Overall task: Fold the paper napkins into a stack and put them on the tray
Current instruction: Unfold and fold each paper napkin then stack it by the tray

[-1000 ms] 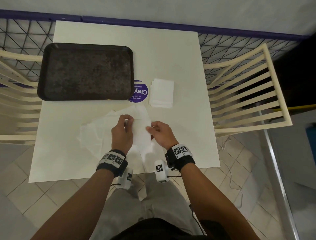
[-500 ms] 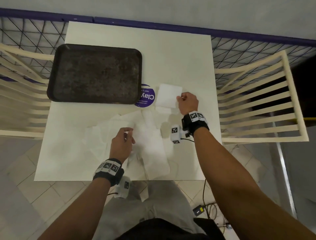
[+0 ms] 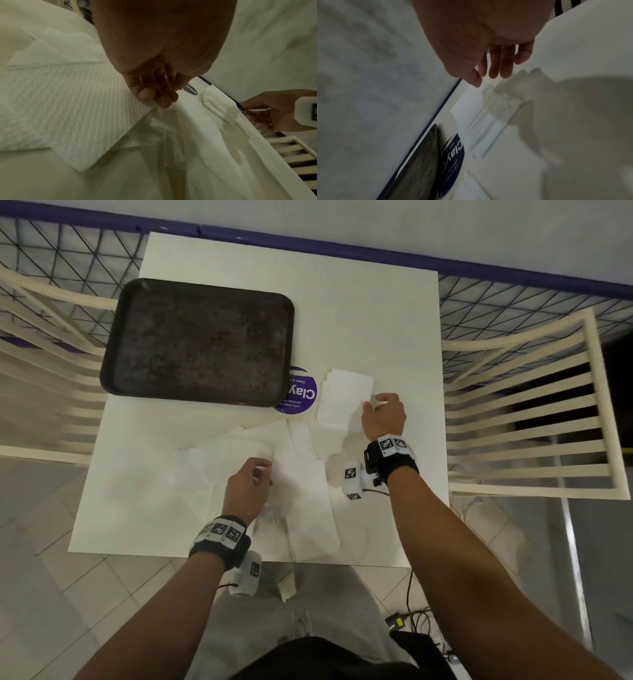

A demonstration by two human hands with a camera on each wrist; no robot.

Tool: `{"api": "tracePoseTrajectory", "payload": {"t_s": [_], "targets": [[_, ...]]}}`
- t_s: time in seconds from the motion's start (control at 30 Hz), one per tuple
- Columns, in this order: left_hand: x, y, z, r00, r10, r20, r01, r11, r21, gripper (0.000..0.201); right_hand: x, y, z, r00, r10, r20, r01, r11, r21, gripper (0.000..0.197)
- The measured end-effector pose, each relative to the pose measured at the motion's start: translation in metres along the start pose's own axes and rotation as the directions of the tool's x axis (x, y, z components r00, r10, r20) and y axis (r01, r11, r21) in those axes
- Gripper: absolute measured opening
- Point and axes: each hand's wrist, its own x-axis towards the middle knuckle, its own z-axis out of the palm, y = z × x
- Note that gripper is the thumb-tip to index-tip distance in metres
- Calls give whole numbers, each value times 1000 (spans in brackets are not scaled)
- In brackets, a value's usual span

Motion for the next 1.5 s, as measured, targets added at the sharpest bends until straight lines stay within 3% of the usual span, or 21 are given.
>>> {"api": "tracePoseTrajectory", "payload": {"t_s": [0.13, 0.2, 0.3, 0.37, 0.57, 0.7, 0.87, 0.93, 1.0, 1.1, 1.2, 1.5], "targets": [[7, 4, 5, 996, 87, 6, -87, 983, 163, 26, -53, 22, 10, 992, -120, 50, 119, 993, 27, 11], [9, 7, 7, 995, 93, 22, -96, 973, 210, 23, -78, 37, 19, 978, -157, 137, 158, 987, 9, 9], [10, 10, 9, 996, 89, 24, -92, 965, 245, 6, -106, 56, 34, 953, -117, 278, 130, 991, -30, 16], [9, 11, 10, 994, 109, 20, -110, 958, 265, 6, -117, 63, 42, 943, -88, 321, 110, 993, -51, 20], [6, 11, 7, 981, 195, 18, -191, 935, 297, 3, -130, 62, 50, 958, -86, 274, 95, 995, -19, 31], [3, 8, 3, 954, 300, -1, -285, 907, 310, 6, -134, 56, 50, 937, -238, 257, 254, 967, -31, 46], [0, 10, -2, 920, 392, -18, -377, 896, 236, 6, -133, 47, 48, 939, -252, 235, 257, 966, 12, 14], [-1, 15, -4, 939, 342, -28, -338, 935, 107, 5, -135, 42, 43, 943, -246, 226, 244, 969, 38, 10], [-4, 22, -5, 978, 209, -14, -210, 976, -50, 16, -136, 38, 37, 946, -238, 222, 226, 971, 78, 6], [-6, 25, -5, 995, 82, 55, -76, 993, -91, 28, -139, 34, 30, 946, -249, 206, 216, 961, 173, 9], [-3, 20, -4, 996, 73, 44, -69, 994, -85, 19, -138, 36, 29, 946, -272, 177, 237, 951, 197, 12], [-5, 23, -4, 1000, 17, 7, -14, 966, -258, 20, -138, 35, 25, 935, -336, 113, 299, 919, 258, 15]]}}
